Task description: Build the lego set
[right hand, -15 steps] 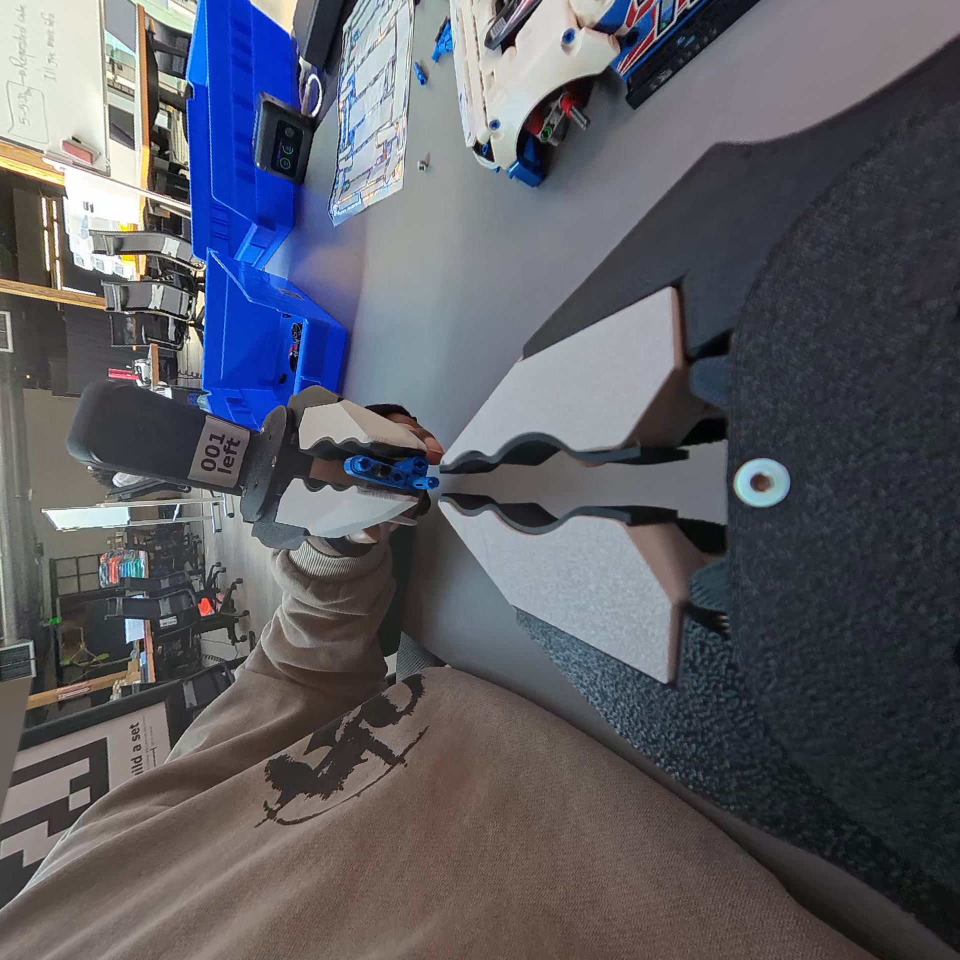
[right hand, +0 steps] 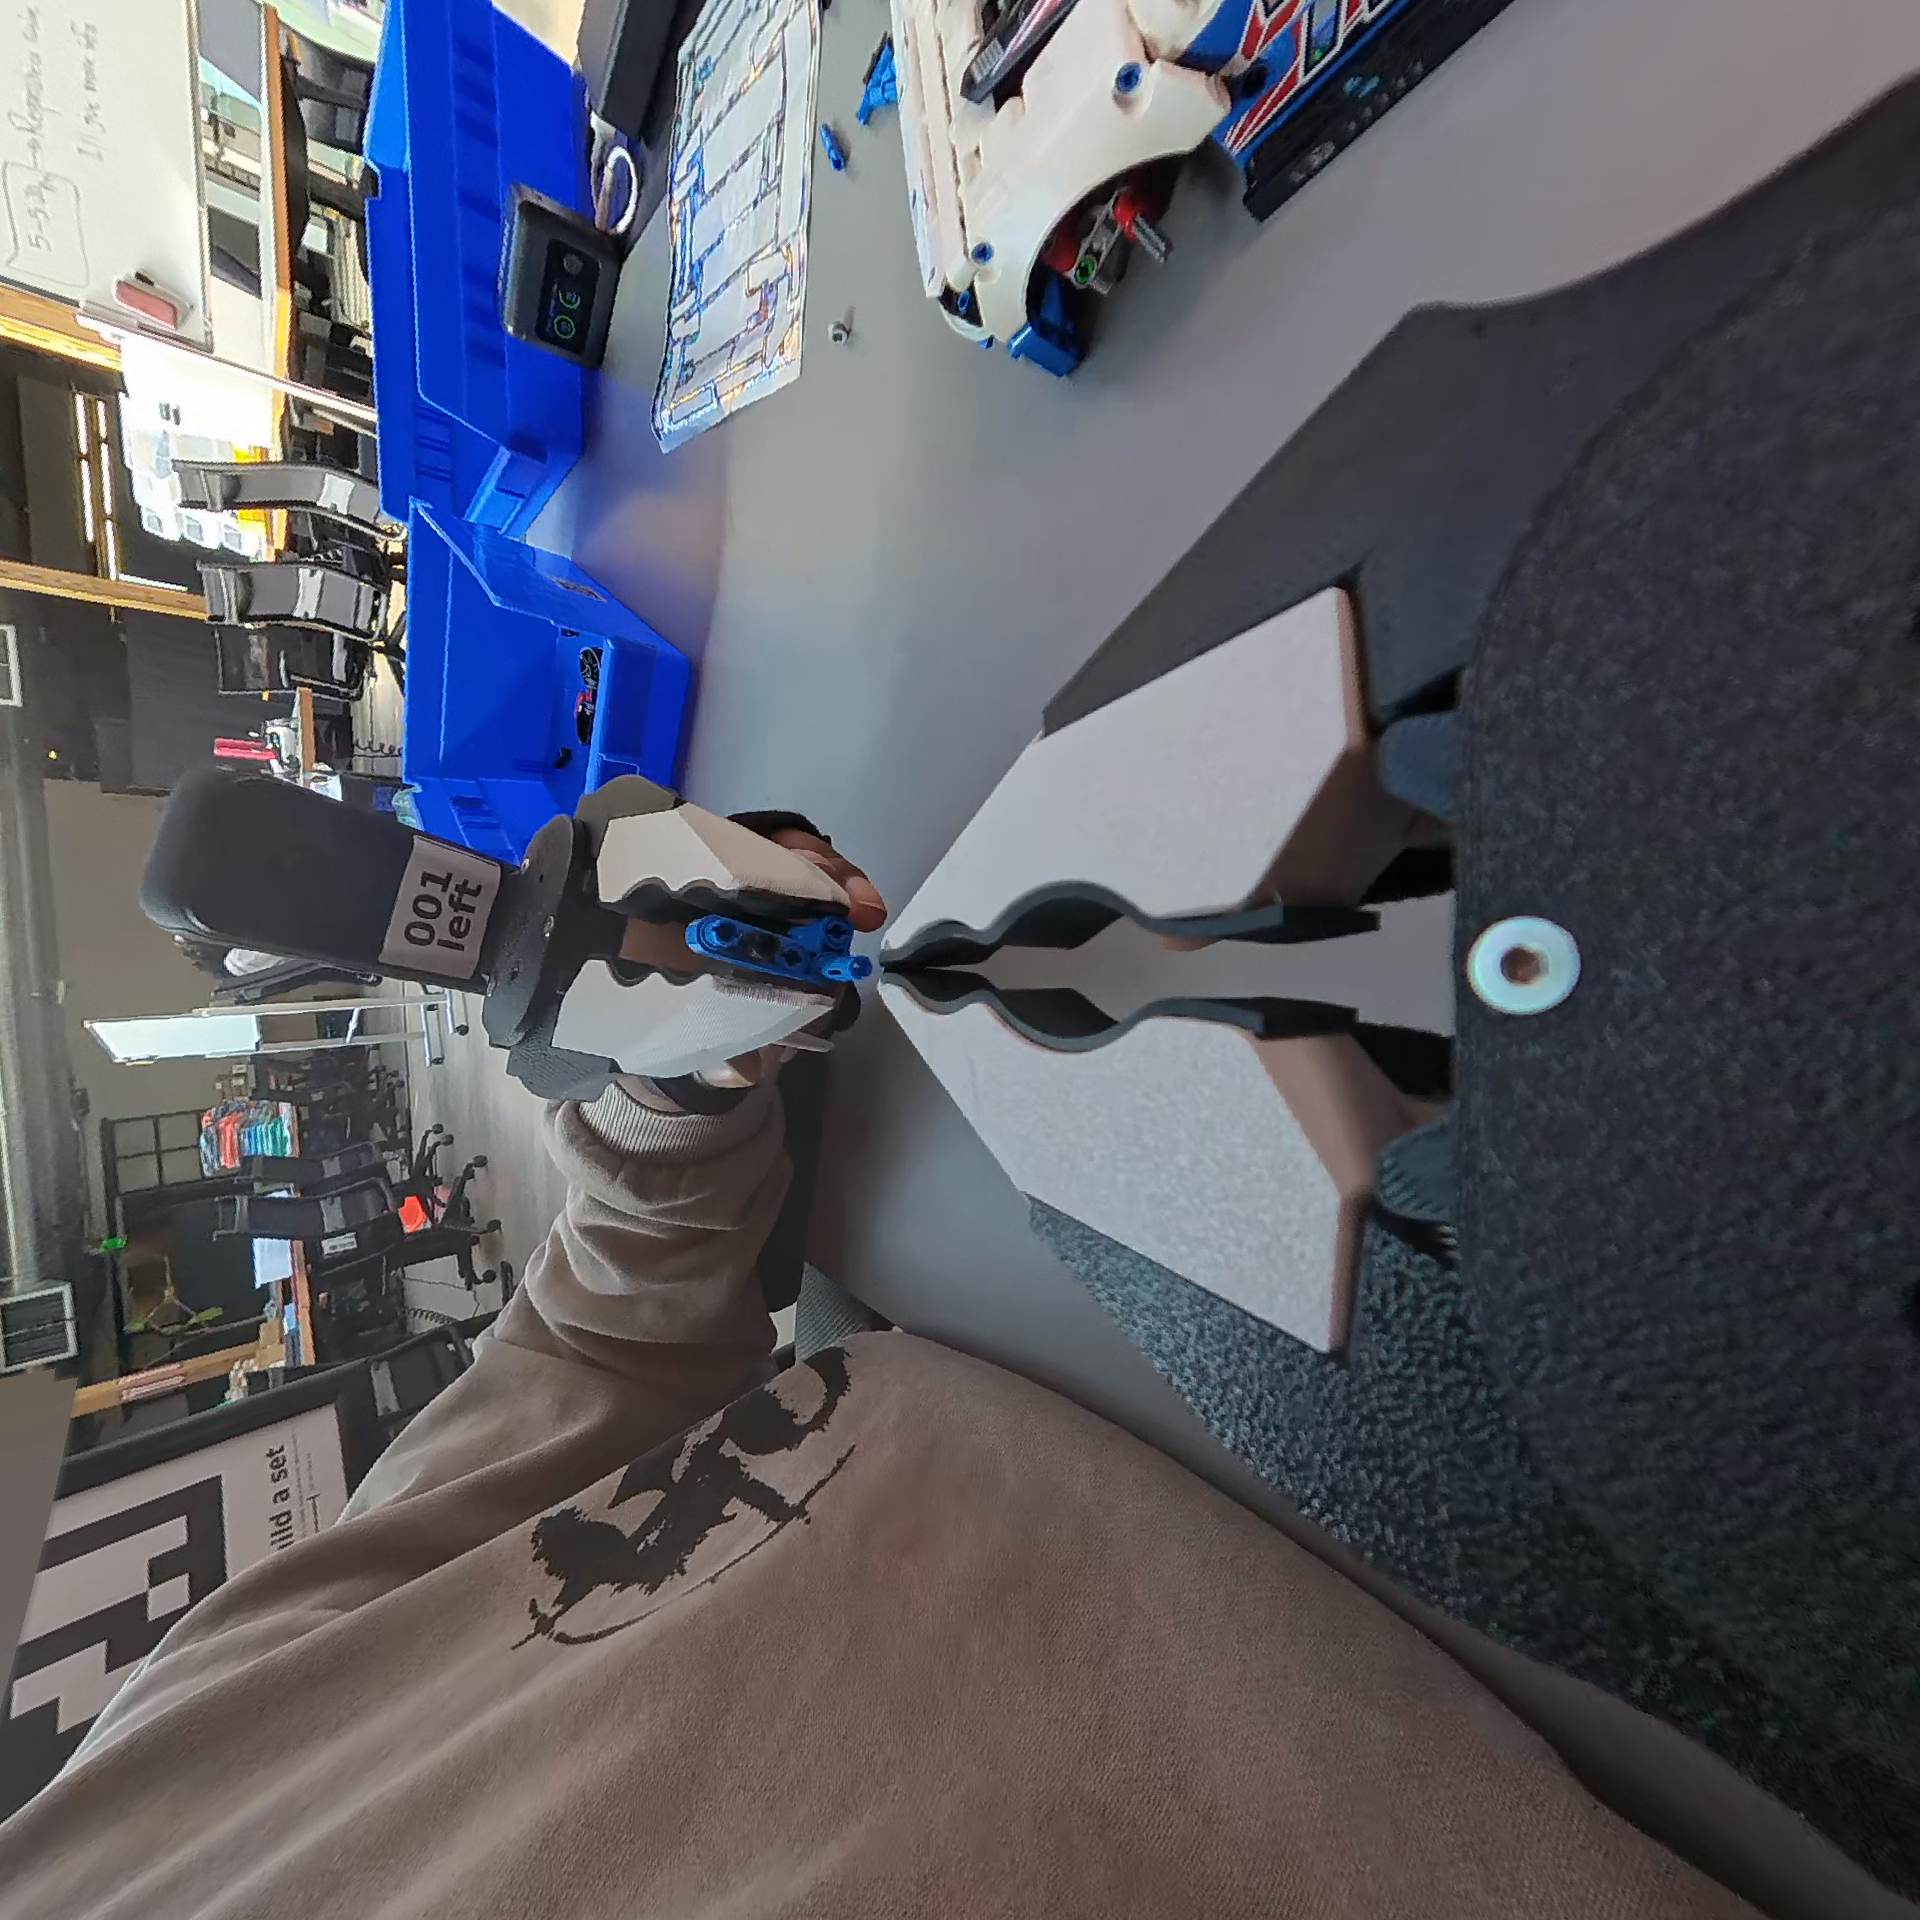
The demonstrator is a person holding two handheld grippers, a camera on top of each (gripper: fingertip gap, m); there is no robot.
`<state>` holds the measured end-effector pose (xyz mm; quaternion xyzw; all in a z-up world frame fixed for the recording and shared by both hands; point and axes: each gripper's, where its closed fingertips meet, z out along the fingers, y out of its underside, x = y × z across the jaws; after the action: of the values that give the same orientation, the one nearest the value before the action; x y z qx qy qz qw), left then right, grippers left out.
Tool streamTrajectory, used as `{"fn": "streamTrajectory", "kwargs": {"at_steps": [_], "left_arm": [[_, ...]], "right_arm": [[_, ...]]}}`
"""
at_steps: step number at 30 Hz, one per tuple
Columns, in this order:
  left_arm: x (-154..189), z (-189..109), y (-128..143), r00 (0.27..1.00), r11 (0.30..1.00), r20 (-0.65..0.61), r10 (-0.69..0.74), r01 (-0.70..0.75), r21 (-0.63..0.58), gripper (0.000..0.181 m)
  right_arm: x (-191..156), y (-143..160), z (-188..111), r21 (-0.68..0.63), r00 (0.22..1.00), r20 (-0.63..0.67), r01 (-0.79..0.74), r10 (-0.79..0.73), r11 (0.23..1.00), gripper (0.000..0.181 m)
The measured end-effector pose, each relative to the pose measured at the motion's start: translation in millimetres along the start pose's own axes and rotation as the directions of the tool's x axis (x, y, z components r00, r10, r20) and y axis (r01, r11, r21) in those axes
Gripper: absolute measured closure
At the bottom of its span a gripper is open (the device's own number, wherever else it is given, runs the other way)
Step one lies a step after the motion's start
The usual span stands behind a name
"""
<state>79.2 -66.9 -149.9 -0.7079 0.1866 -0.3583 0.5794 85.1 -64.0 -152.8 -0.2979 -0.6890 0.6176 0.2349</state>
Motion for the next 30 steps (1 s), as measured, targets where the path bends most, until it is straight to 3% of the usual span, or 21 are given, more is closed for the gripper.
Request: {"fn": "streamTrajectory", "kwargs": {"at_steps": [5, 7, 18, 21, 26, 30], "left_arm": [[1.9, 2.5, 3.6, 1.0, 1.0, -0.008, 0.002, -0.003, -0.016, 0.168], [2.8, 3.9, 5.6, 1.0, 1.0, -0.01, 0.005, -0.005, -0.025, 0.168], [3.8, 3.3, 1.9, 1.0, 1.0, -0.01, 0.02, -0.02, -0.024, 0.168], [-2.2, -5.7, -2.8, 1.0, 1.0, 0.014, 0.017, -0.017, -0.01, 0.168], [-5.0, -13.8, -8.7, 0.999, 1.0, 0.031, 0.021, -0.021, 0.018, 0.168], [-5.5, -10.1, -3.5, 1.0, 1.0, 0.026, 0.004, -0.004, 0.002, 0.168]], "right_arm": [[-2.5, 4.9, 5.1, -0.023, 1.0, 0.005, 0.002, -0.001, 1.0, 0.171], [-4.9, 5.4, 6.2, -0.024, 1.0, 0.013, 0.012, -0.012, 1.0, 0.18], [-3.9, 1.7, 4.1, -0.019, 0.999, 0.01, 0.031, -0.031, 0.999, 0.181], [3.6, -12.2, -9.2, 0.055, 1.0, -0.016, 0.009, -0.009, 0.998, 0.181], [4.0, -5.2, -4.8, 0.001, 0.997, -0.055, 0.049, -0.049, 0.999, 0.181], [5.8, 1.3, 0.4, -0.019, 0.998, -0.055, 0.021, -0.022, 1.0, 0.168]]}}
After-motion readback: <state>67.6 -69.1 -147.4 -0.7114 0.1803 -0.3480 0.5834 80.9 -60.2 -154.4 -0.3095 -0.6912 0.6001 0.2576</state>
